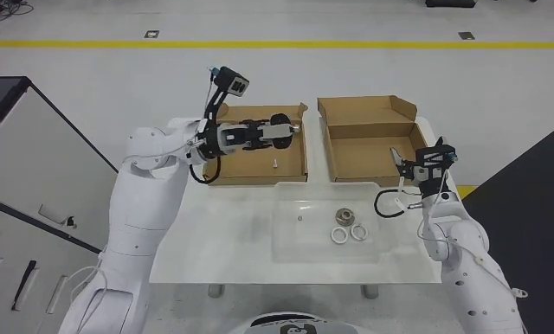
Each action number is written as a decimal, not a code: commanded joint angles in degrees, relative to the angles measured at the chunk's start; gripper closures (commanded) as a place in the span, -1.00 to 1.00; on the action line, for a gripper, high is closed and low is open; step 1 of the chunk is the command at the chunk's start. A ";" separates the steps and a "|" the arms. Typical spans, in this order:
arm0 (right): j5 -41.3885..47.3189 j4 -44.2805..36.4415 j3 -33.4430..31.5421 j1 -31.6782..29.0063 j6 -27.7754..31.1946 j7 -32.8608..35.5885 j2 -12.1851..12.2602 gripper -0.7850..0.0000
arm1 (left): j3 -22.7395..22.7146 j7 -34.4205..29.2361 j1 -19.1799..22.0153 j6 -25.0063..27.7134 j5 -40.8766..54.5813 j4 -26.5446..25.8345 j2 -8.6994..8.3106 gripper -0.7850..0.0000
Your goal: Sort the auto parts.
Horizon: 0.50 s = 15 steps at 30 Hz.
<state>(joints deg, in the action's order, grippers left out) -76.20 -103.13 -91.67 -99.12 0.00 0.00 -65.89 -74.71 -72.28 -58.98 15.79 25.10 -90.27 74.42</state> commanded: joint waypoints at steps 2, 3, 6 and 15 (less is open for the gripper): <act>0.00 0.00 0.00 0.00 0.00 0.00 0.00 -1.00 | 0.52 0.23 1.17 -0.12 -4.98 2.10 -0.33 1.00; 0.00 0.00 0.00 0.00 0.00 0.00 0.00 -1.00 | 0.82 0.33 1.66 -0.09 -6.36 2.73 -0.41 1.00; 0.00 0.00 0.00 0.00 0.00 0.00 0.00 -1.00 | 1.91 0.78 3.42 -0.35 -10.88 4.80 -0.64 1.00; 0.00 0.00 0.00 0.00 0.00 0.00 0.00 -1.00 | 6.96 0.28 11.02 -1.50 -32.24 12.78 -1.45 1.00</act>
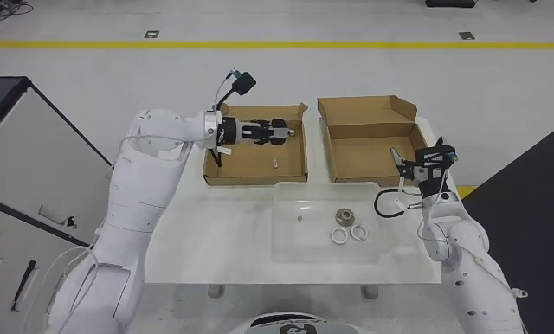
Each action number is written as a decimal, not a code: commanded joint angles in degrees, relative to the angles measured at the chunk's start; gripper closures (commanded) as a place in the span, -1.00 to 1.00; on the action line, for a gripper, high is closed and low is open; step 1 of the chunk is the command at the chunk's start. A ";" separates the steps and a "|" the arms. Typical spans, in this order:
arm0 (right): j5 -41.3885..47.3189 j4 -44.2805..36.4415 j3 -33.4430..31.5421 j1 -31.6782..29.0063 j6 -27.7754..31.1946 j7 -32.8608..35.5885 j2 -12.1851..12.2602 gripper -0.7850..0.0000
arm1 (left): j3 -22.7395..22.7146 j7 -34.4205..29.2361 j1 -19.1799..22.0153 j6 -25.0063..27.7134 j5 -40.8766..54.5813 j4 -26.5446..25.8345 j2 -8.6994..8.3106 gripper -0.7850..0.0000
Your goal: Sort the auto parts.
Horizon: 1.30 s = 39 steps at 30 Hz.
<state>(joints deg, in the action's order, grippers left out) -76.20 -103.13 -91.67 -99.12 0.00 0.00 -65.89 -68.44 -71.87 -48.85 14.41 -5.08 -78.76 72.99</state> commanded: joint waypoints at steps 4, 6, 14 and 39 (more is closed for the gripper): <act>0.00 0.00 0.00 0.00 0.00 0.00 0.00 -1.00 | 3.54 0.20 4.47 -0.38 -8.29 5.78 0.03 1.00; 0.00 0.00 0.00 0.00 0.00 0.00 0.00 -1.00 | 5.21 0.40 5.99 -0.63 -11.35 7.89 0.13 1.00; 0.00 0.00 0.00 0.00 0.00 0.00 0.00 -1.00 | 6.64 1.66 7.34 -1.77 -11.83 10.92 0.44 1.00; 0.00 0.00 0.00 0.00 0.00 0.00 0.00 -1.00 | 29.99 11.14 19.39 -16.13 -33.20 39.70 9.37 1.00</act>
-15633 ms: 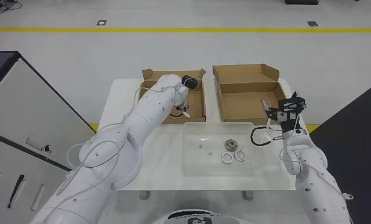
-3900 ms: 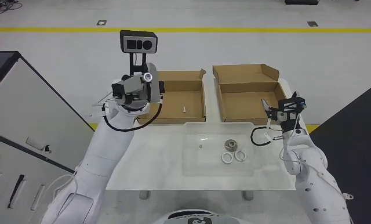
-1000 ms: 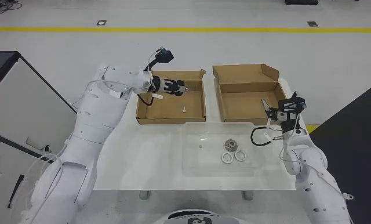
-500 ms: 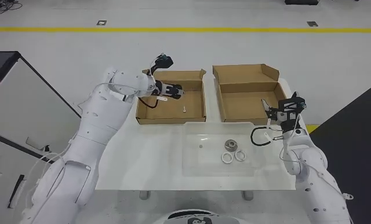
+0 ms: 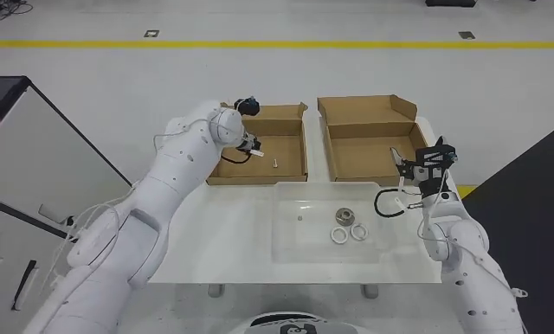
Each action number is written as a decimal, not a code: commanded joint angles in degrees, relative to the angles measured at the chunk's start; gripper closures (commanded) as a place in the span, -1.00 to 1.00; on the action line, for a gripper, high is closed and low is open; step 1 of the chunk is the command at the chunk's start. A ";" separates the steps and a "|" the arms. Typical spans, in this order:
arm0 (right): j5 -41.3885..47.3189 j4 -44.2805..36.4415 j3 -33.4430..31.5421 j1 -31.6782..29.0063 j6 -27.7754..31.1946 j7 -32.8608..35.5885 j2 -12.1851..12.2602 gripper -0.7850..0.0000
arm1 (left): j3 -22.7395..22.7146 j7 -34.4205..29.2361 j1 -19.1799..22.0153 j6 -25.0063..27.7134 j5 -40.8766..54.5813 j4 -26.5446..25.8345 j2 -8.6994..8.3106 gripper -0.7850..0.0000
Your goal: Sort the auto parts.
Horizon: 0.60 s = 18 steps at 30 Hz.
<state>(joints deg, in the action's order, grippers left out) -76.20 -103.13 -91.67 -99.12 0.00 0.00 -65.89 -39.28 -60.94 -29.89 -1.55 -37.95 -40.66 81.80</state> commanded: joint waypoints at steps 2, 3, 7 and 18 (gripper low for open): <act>0.00 0.00 0.00 0.00 0.00 0.00 0.00 -1.00 | 1.86 0.44 1.24 0.11 0.18 4.20 1.70 1.00; 0.00 0.00 0.00 0.00 0.00 0.00 0.00 -1.00 | 2.47 0.58 1.59 0.24 0.07 5.47 2.26 1.00; 0.00 0.00 0.00 0.00 0.00 0.00 0.00 -1.00 | 4.42 1.12 2.73 0.54 0.09 9.78 4.46 1.00; 0.00 0.00 0.00 0.00 0.00 0.00 0.00 -1.00 | 6.82 3.75 4.12 2.25 1.14 19.71 9.27 0.71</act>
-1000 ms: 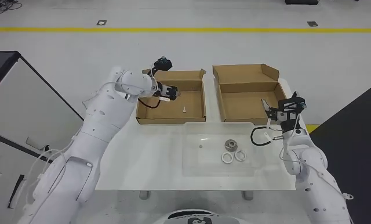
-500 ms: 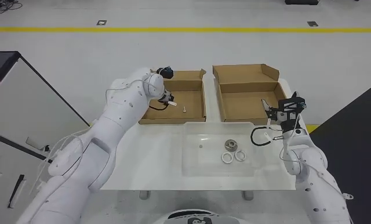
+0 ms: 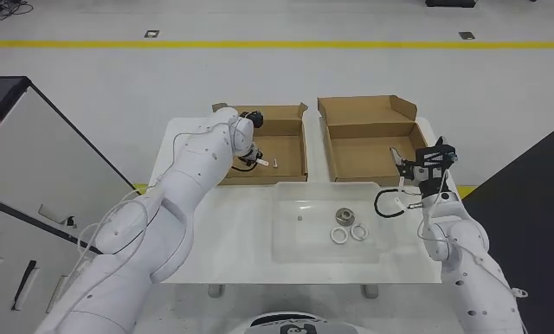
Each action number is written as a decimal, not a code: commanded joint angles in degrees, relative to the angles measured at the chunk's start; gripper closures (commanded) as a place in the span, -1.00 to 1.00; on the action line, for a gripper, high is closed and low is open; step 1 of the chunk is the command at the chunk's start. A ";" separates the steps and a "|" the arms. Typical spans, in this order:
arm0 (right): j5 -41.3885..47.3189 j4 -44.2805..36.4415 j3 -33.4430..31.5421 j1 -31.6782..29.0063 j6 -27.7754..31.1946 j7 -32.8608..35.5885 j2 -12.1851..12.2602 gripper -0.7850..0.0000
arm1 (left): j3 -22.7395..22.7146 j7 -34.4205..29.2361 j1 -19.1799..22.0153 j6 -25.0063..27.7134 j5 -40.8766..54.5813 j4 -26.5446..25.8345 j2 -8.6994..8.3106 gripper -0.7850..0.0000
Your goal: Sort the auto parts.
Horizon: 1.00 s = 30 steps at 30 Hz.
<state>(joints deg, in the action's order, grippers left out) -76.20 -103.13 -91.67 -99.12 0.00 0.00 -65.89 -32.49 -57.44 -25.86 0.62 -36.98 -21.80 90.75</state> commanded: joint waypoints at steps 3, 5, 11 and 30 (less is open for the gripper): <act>0.00 0.00 0.00 0.00 0.00 0.00 0.00 -1.00 | 0.19 0.74 0.51 0.46 0.41 2.86 1.25 0.31; 0.00 0.00 0.00 0.00 0.00 0.00 0.00 -1.00 | 0.15 0.92 0.91 0.79 0.68 3.88 1.75 0.07; 0.00 0.00 0.00 0.00 0.00 0.00 0.00 -1.00 | -0.41 1.57 2.35 1.86 1.50 6.08 2.66 -1.00; 0.00 0.00 0.00 0.00 0.00 0.00 0.00 -1.00 | -4.16 -1.04 6.65 14.38 2.09 -1.74 -0.42 -1.00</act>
<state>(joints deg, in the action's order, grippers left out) -76.20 -103.13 -91.67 -99.12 0.00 0.00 -65.89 -36.39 -57.47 -18.88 13.99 -34.97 -21.78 90.72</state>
